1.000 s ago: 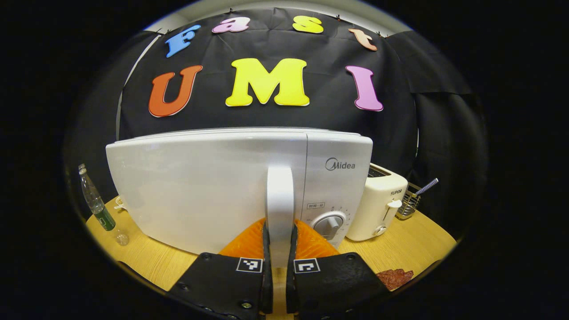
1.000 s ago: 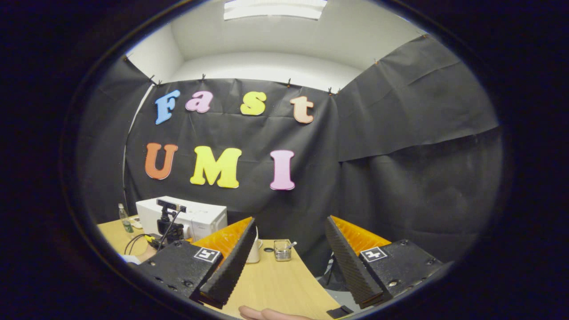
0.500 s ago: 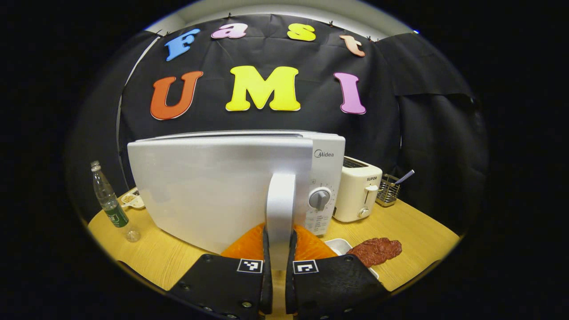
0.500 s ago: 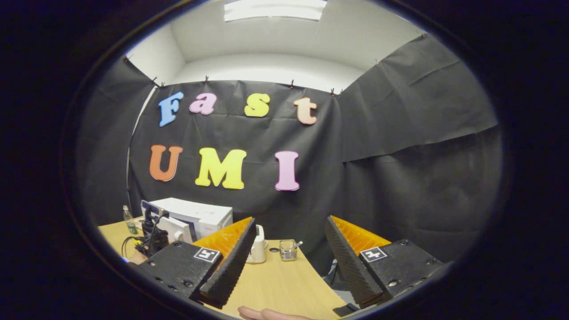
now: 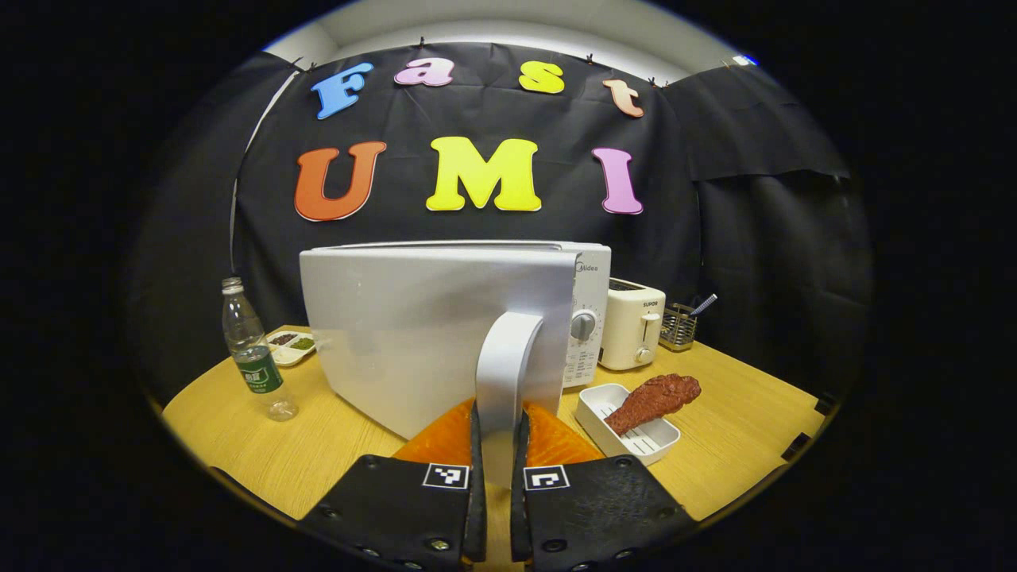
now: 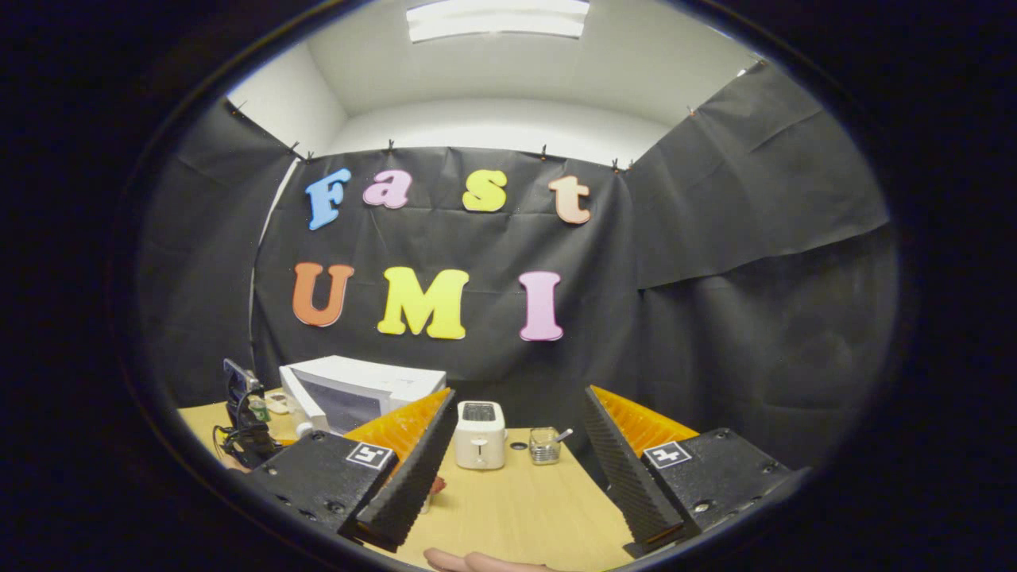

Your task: Open the microwave oven with the left hand, put the food in, and close the microwave oven.

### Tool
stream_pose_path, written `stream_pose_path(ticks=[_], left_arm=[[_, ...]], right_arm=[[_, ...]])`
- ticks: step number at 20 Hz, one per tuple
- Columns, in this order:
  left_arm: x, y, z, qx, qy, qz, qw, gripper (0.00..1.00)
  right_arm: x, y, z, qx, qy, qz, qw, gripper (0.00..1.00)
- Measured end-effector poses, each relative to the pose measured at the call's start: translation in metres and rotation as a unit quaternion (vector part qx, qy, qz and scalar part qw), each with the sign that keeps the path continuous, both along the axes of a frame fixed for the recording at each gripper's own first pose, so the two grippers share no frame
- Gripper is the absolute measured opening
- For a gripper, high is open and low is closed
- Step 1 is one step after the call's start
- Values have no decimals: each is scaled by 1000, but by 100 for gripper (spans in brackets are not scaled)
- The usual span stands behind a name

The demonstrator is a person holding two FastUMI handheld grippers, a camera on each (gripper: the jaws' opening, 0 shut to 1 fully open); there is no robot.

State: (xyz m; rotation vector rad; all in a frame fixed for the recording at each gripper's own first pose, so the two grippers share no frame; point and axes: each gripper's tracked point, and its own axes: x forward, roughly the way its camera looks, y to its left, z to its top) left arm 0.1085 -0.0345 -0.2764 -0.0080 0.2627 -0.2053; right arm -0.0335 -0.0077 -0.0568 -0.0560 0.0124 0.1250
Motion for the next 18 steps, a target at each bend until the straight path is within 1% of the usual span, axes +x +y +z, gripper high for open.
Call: stream_pose_path(ticks=[1, 4, 6, 7, 8, 9, 10, 11, 13, 15, 16, 18], left_arm=[[-8, 9, -2, -3, 4, 5, 1000, 11], [-32, 45, 2, 3, -14, 28, 999, 12], [-54, 74, -3, 11, -8, 46, 999, 18], [-68, 85, -5, 5, 0, 48, 999, 22], [-81, 100, -4, 2, -1, 60, 998, 30], [-96, 118, 3, -5, -8, 76, 997, 46], [-111, 131, 10, -15, -11, 81, 997, 64], [-119, 136, 11, -26, -7, 81, 996, 96], [-138, 154, 16, -25, -1, 98, 995, 94], [-150, 166, 28, -22, -11, 106, 994, 93], [-155, 170, 33, -21, -15, 109, 994, 93], [-161, 175, 44, -20, -18, 117, 993, 93]], right_arm=[[-1, 3, 0, -1, -1, 2, 1000, 99], [-3, 5, -1, -14, -17, -6, 1000, 99], [-8, 13, -5, -19, -23, -1, 1000, 99], [-11, 17, -8, -22, -23, 4, 999, 99], [-13, 20, -11, -24, -23, 11, 999, 99], [-15, 25, -11, -23, -24, 17, 999, 99], [-15, 29, -13, -23, -24, 23, 999, 99], [-15, 34, -15, -24, -22, 27, 999, 99], [-14, 42, -21, -24, -13, 33, 999, 99], [-14, 51, -27, -22, 1, 40, 999, 100], [-14, 56, -29, -22, 6, 44, 999, 92], [-11, 61, -32, -27, 8, 45, 999, 94]])
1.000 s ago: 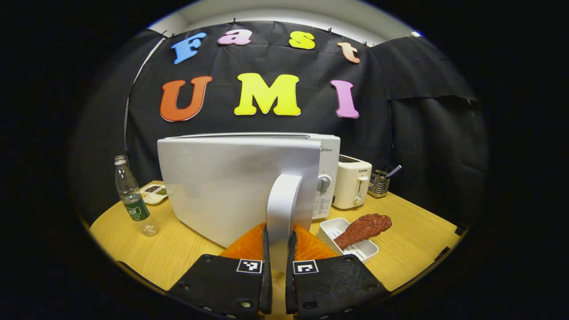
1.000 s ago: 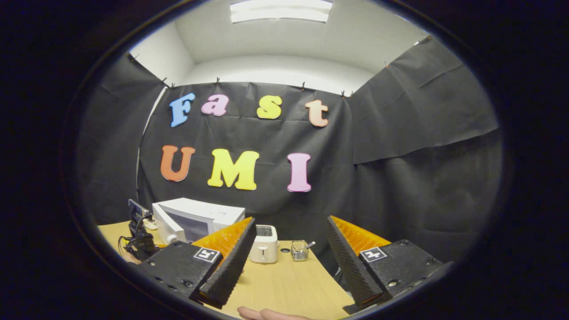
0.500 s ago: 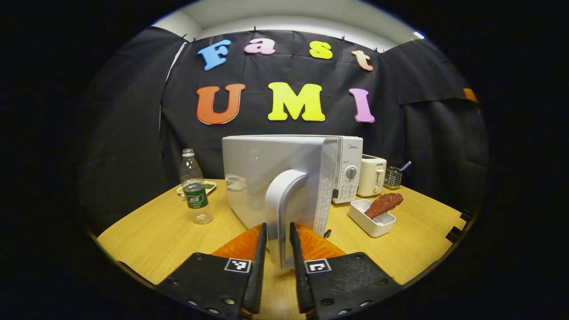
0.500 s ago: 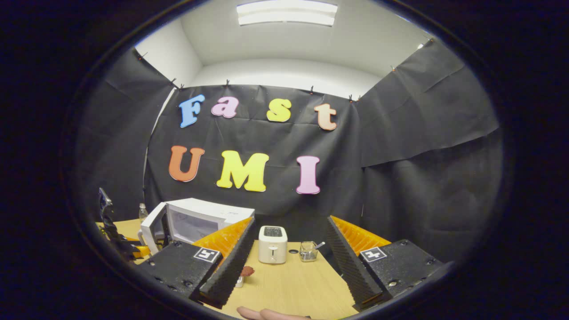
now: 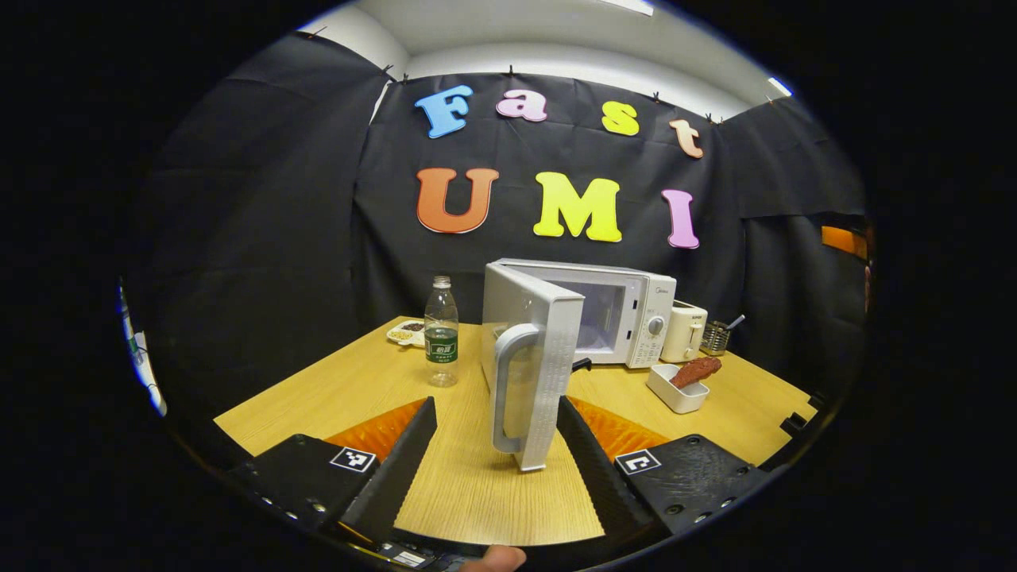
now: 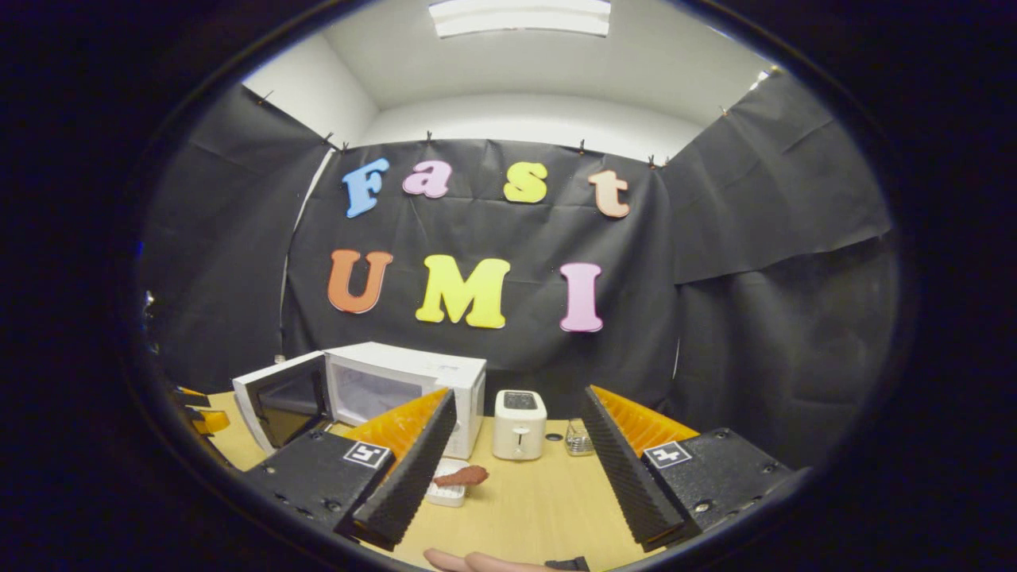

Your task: Open the microwave oven with the left hand, put the food in, and close the microwave oven.

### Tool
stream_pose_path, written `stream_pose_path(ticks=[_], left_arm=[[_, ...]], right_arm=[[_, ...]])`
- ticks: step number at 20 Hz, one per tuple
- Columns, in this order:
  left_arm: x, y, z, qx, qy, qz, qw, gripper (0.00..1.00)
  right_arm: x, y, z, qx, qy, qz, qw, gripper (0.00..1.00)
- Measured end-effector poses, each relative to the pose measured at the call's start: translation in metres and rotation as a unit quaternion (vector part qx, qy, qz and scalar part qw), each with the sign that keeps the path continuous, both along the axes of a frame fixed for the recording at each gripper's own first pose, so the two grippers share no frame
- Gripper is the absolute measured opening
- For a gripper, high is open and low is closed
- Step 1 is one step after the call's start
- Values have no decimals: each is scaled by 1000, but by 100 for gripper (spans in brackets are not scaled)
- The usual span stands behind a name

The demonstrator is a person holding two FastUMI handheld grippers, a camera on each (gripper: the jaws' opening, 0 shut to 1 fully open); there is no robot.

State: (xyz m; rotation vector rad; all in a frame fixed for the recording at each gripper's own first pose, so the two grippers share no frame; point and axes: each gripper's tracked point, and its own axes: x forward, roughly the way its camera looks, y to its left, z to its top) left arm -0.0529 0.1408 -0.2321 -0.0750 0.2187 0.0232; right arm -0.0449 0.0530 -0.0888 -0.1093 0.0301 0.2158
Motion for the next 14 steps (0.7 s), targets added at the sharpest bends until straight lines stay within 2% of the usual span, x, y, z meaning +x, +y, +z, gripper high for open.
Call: stream_pose_path(ticks=[1, 2, 3, 4, 7, 8, 9, 10, 14], left_arm=[[-1, 1, 6, 0, -3, 3, 1000, 93], [-4, 0, 12, 1, -5, 4, 1000, 94], [-7, -4, 18, 2, -7, 3, 1000, 94], [-8, -8, 24, 5, -10, 0, 1000, 94], [-7, -22, 46, 9, -20, -2, 1000, 93], [-7, -32, 56, 10, -29, -11, 999, 94], [-6, -41, 66, 14, -35, -21, 999, 94], [-4, -50, 77, 19, -47, -30, 998, 93], [9, -69, 110, 44, -75, -29, 996, 93]], right_arm=[[2, 1, -2, -4, 1, -1, 1000, 100], [3, 4, -5, -7, 3, 0, 1000, 95], [6, 7, -7, -9, 7, 2, 1000, 95], [9, 8, -12, -10, 13, 3, 1000, 100], [23, 11, -26, -12, 38, 2, 999, 100], [30, 12, -35, -12, 54, 2, 998, 95], [36, 14, -45, -11, 73, 4, 997, 95], [42, 17, -54, -13, 93, 9, 996, 100], [69, 23, -87, -14, 156, 25, 987, 100]])
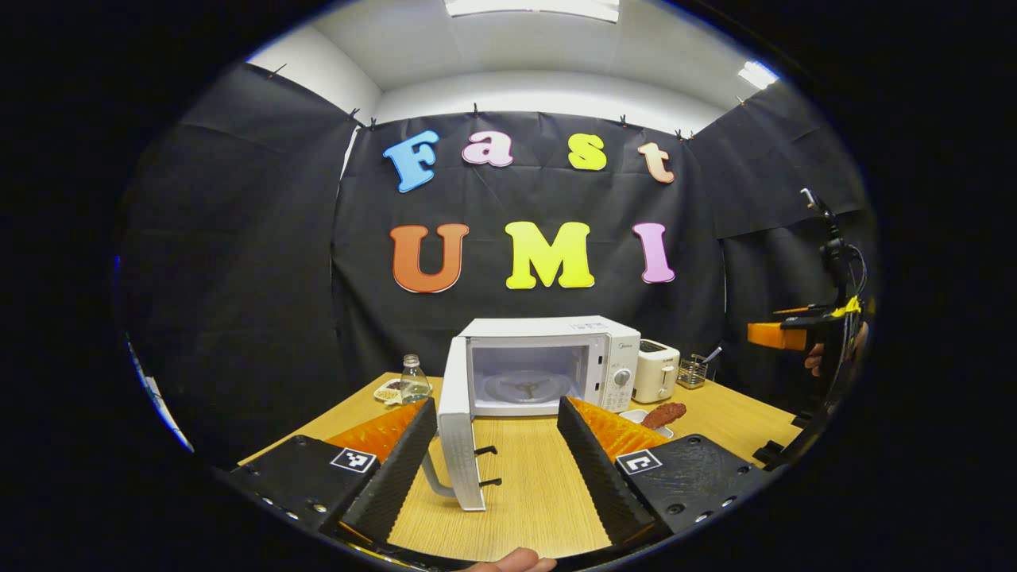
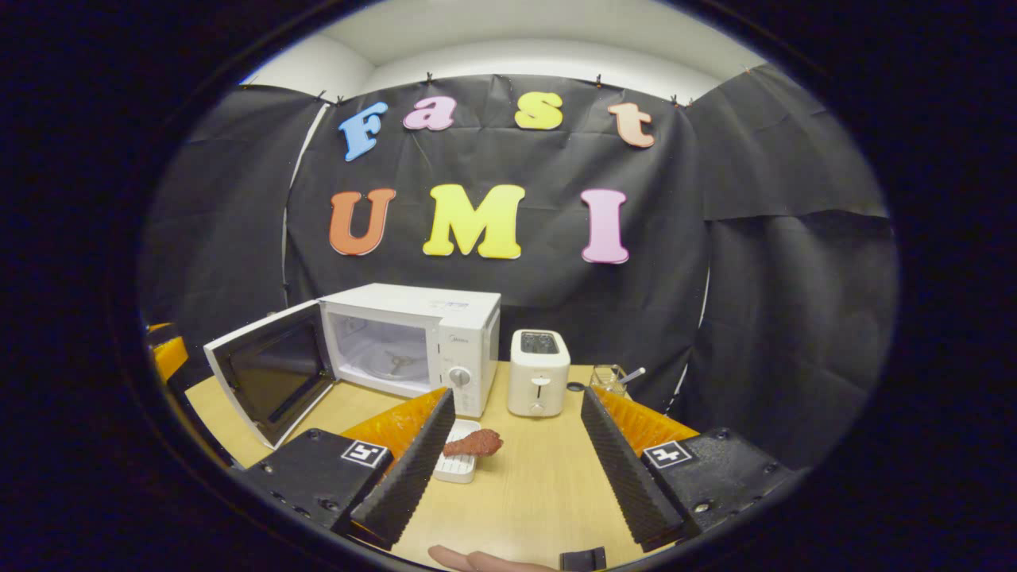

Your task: Open the microwave oven with the left hand, put the food in, and close the microwave oven.

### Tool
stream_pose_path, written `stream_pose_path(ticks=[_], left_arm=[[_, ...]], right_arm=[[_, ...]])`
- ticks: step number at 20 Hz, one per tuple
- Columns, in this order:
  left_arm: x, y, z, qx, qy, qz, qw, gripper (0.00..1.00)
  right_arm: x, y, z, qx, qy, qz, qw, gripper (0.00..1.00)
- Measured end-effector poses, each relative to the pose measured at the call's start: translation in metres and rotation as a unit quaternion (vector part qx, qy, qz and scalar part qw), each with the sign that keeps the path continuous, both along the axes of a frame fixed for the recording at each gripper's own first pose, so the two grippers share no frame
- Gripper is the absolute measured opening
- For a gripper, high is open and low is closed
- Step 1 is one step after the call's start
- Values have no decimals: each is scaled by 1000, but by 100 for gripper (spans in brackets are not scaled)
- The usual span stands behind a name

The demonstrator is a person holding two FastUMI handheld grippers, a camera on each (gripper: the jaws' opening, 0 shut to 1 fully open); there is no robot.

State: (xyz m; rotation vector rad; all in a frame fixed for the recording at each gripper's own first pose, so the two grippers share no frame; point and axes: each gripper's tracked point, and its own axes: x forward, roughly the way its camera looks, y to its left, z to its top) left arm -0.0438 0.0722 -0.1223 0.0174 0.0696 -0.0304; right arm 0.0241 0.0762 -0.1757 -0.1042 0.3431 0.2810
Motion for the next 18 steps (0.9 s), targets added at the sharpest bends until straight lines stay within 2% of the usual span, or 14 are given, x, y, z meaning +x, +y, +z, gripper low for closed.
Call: stream_pose_path(ticks=[1, 5, 6, 7, 8, 9, 10, 11, 13, 14, 15, 16, 17, 18], left_arm=[[3, -6, 5, 3, 0, -2, 1000, 93], [25, -23, 22, -6, 7, -9, 1000, 94], [32, -26, 27, -10, 7, -12, 1000, 93], [42, -28, 34, -14, 1, -12, 1000, 94], [51, -29, 40, -15, -5, -12, 1000, 94], [59, -28, 43, -14, -7, -8, 1000, 94], [67, -26, 45, -14, -6, -1, 1000, 94], [74, -24, 47, -16, -7, 6, 1000, 94], [88, -26, 53, -19, -6, 13, 1000, 94], [94, -26, 54, -19, -6, 17, 1000, 94], [99, -26, 55, -18, -5, 22, 1000, 94], [103, -26, 56, -17, -2, 27, 999, 94], [107, -27, 58, -16, -1, 30, 999, 94], [110, -29, 59, -16, 0, 33, 999, 94]], right_arm=[[7, 0, -9, 2, 17, 3, 1000, 96], [44, 3, -44, 12, 92, 20, 995, 100], [52, 5, -55, 20, 115, 30, 993, 93], [58, 10, -65, 34, 144, 44, 988, 92], [61, 16, -75, 51, 173, 61, 982, 98], [66, 21, -85, 68, 202, 74, 974, 96], [69, 24, -95, 83, 230, 87, 966, 82], [71, 27, -105, 97, 257, 99, 956, 92], [81, 34, -125, 114, 298, 114, 941, 89], [87, 35, -136, 120, 315, 121, 934, 87], [93, 35, -146, 126, 330, 124, 927, 73], [99, 35, -155, 133, 344, 127, 921, 72], [104, 35, -164, 141, 356, 132, 914, 71], [105, 35, -171, 148, 367, 135, 908, 80]])
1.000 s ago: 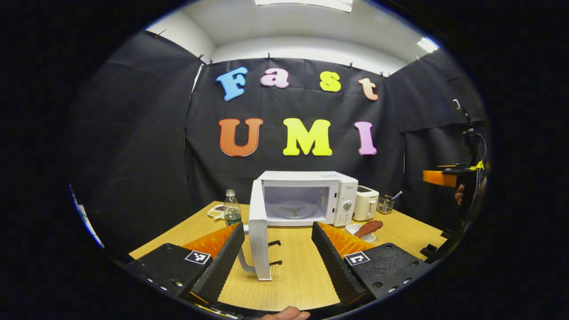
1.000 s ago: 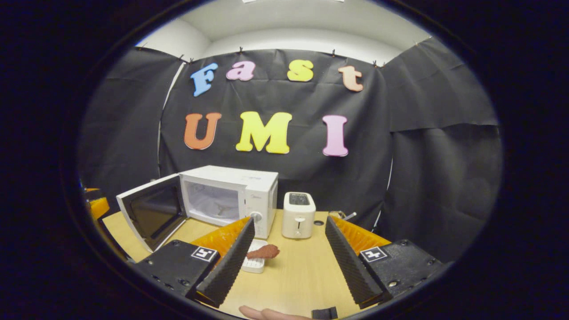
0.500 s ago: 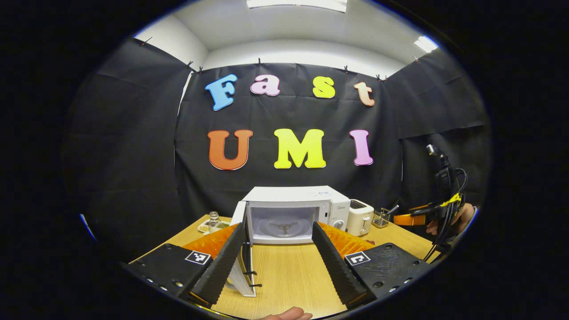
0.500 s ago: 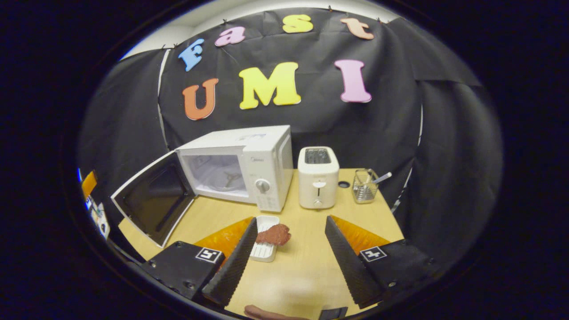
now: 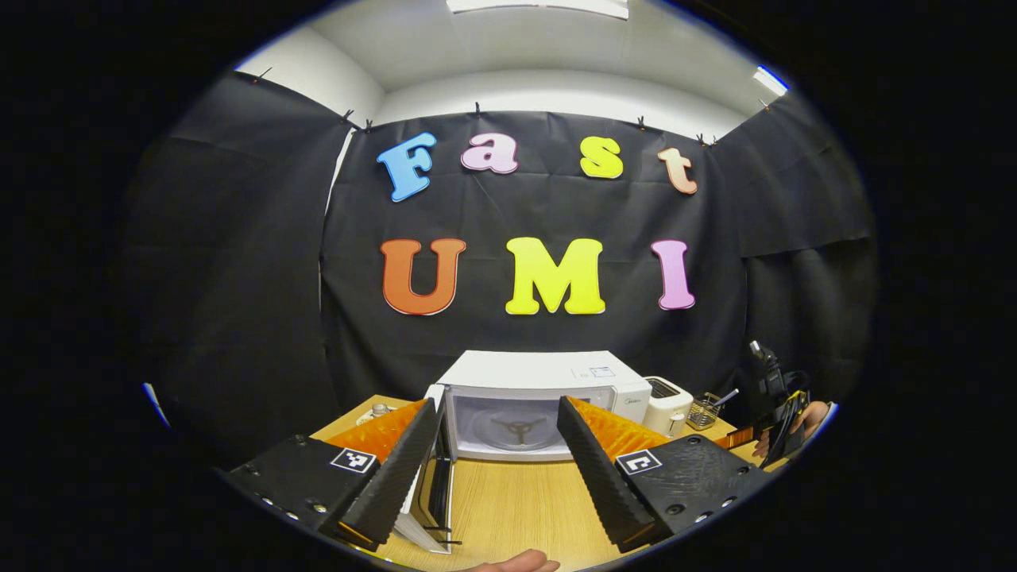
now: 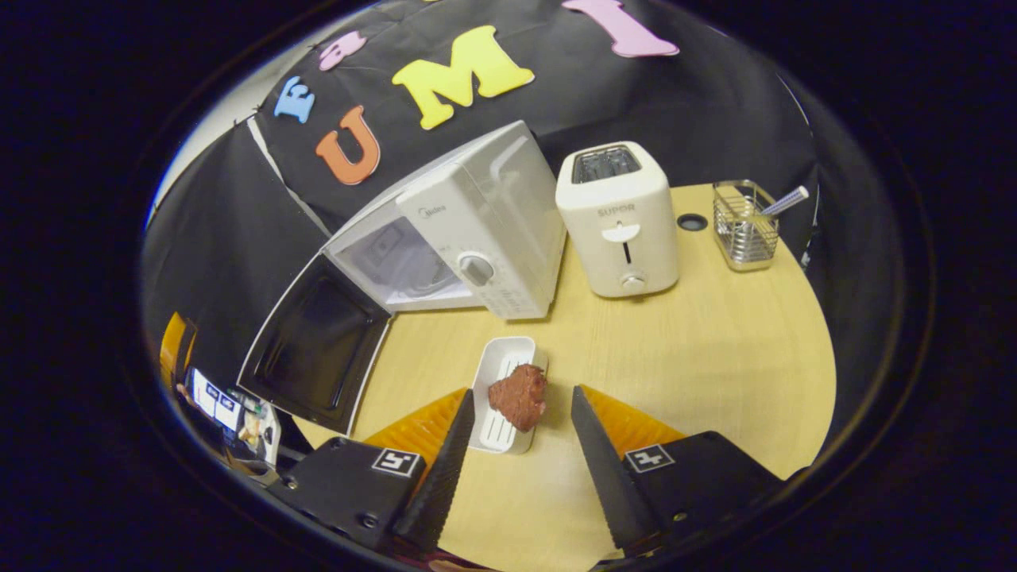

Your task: Open the microwave oven with the left hand, put the food in, and close the microwave oven.

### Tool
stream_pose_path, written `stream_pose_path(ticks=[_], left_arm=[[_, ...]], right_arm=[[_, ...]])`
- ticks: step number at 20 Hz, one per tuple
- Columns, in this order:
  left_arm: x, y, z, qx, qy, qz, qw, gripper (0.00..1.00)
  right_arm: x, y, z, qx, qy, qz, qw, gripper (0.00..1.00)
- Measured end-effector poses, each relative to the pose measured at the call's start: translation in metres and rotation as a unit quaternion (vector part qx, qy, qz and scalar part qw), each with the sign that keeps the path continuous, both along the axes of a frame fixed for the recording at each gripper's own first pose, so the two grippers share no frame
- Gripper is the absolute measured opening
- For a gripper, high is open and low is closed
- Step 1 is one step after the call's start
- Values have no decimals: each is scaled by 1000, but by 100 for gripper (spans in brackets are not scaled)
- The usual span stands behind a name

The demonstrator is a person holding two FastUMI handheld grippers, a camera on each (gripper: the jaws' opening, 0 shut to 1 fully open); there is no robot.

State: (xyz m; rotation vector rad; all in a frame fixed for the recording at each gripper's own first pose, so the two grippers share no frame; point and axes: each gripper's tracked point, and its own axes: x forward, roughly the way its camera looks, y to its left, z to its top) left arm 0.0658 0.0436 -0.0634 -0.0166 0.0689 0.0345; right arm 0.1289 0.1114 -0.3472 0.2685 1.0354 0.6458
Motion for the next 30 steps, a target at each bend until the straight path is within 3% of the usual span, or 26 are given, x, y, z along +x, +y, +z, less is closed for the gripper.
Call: stream_pose_path(ticks=[1, 2, 3, 4, 5, 7, 8, 9, 10, 11, 12, 13, 14, 19, 24, 26, 30], left_arm=[[2, -1, 0, 1, 0, 3, 1000, 94], [5, -2, -1, 2, 1, 4, 1000, 94], [6, -4, -2, 4, 3, 5, 1000, 94], [9, -5, -4, 4, 7, 4, 1000, 94], [10, -7, -8, 4, 14, 4, 1000, 94], [13, -7, -13, 5, 22, 5, 1000, 94], [13, -6, -15, 7, 25, 7, 1000, 94], [14, -6, -17, 10, 28, 10, 999, 94], [13, -4, -19, 13, 32, 16, 999, 94], [12, -2, -20, 18, 33, 19, 999, 94], [12, -2, -19, 22, 31, 18, 999, 94], [11, -1, -19, 25, 28, 18, 999, 94], [10, 0, -17, 27, 26, 17, 999, 94], [2, 16, -16, 25, 15, 25, 999, 94], [-8, 39, -29, -3, 23, 28, 999, 94], [-15, 50, -30, -6, 17, 26, 999, 94], [-25, 69, -38, -13, 11, 18, 1000, 93]], right_arm=[[3, 1, -7, 10, 13, 3, 1000, 78], [3, 5, -15, 19, 28, 8, 999, 63], [6, 8, -22, 30, 41, 10, 999, 73], [6, 11, -29, 39, 53, 13, 998, 71], [5, 15, -33, 50, 63, 17, 997, 56], [3, 21, -37, 75, 84, 18, 993, 51], [3, 24, -40, 85, 100, 14, 991, 44], [-1, 26, -45, 95, 126, 10, 987, 62], [-1, 28, -44, 113, 147, -5, 983, 19], [-2, 28, -45, 115, 152, -6, 982, 10], [-5, 26, -44, 112, 143, -4, 983, 12], [-6, 24, -41, 102, 127, -1, 987, 2], [-8, 21, -32, 92, 105, 2, 990, 11], [-25, 28, 27, 38, -46, 34, 998, 11], [-57, 66, 57, -48, -207, 71, 975, 11], [-69, 89, 64, -55, -236, 77, 967, 11], [-67, 133, 73, -53, -278, 47, 958, 11]])
